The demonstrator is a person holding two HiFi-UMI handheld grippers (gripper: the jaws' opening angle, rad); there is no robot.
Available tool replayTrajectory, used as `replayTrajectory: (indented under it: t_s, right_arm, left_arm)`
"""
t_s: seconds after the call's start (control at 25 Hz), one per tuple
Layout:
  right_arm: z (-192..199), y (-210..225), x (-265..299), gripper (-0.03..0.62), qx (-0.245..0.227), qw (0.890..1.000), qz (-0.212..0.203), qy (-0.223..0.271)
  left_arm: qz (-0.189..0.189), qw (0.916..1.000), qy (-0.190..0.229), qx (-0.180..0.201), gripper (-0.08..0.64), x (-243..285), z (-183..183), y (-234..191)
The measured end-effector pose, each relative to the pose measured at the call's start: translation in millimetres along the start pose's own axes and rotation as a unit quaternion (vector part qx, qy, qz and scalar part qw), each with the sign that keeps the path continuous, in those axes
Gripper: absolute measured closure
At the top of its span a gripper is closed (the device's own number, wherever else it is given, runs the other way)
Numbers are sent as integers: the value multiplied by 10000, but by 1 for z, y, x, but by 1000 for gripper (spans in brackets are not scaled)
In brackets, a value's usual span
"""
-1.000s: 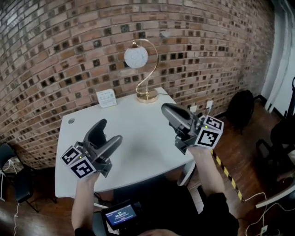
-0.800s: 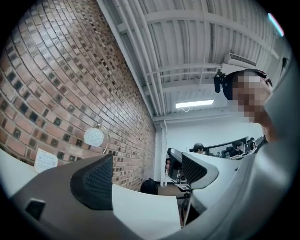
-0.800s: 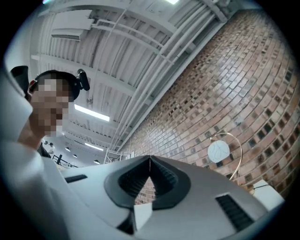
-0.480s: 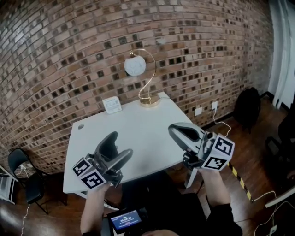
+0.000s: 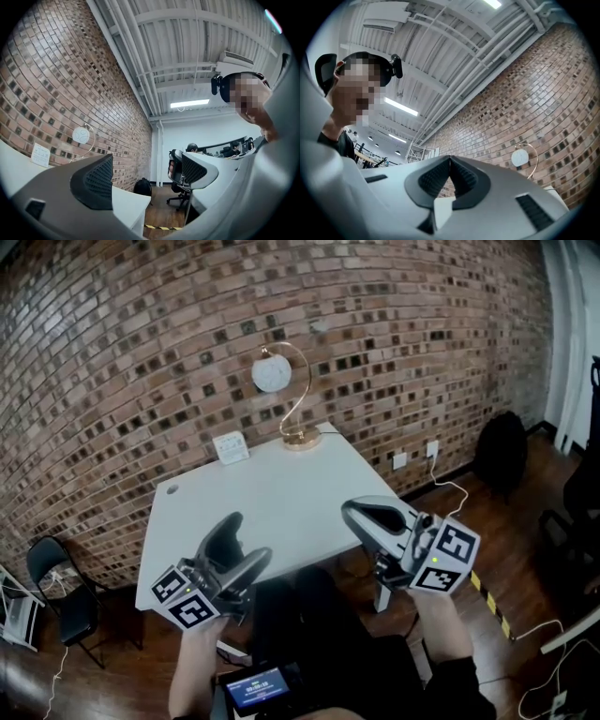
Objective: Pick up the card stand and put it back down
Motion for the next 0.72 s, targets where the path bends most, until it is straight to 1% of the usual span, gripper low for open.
replayTrajectory:
  t_s: [0.2, 0.4, 0.72]
  right_arm:
    - [-12, -30, -12, 581, -180, 9998, -31, -6]
    - [-19, -48, -20, 581, -319, 9995, -26, 12]
    - [-24, -70, -30, 581, -312, 9994, 55, -150]
  left_arm:
    - [123, 9999, -22, 59, 107, -7, -2, 32]
    - [258, 9996, -55, 107, 107, -10, -3, 51]
    - [326, 9994, -63, -49, 107, -16, 1, 69]
Point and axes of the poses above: the fingertips, and each gripper's own axes: x forward along the fingers, y to its right, z out of its underside, the point moved 8 cm from there along -x, backward along the fingers, and after that the axes turned 2 degrees about -y, right-handed, at the moved point
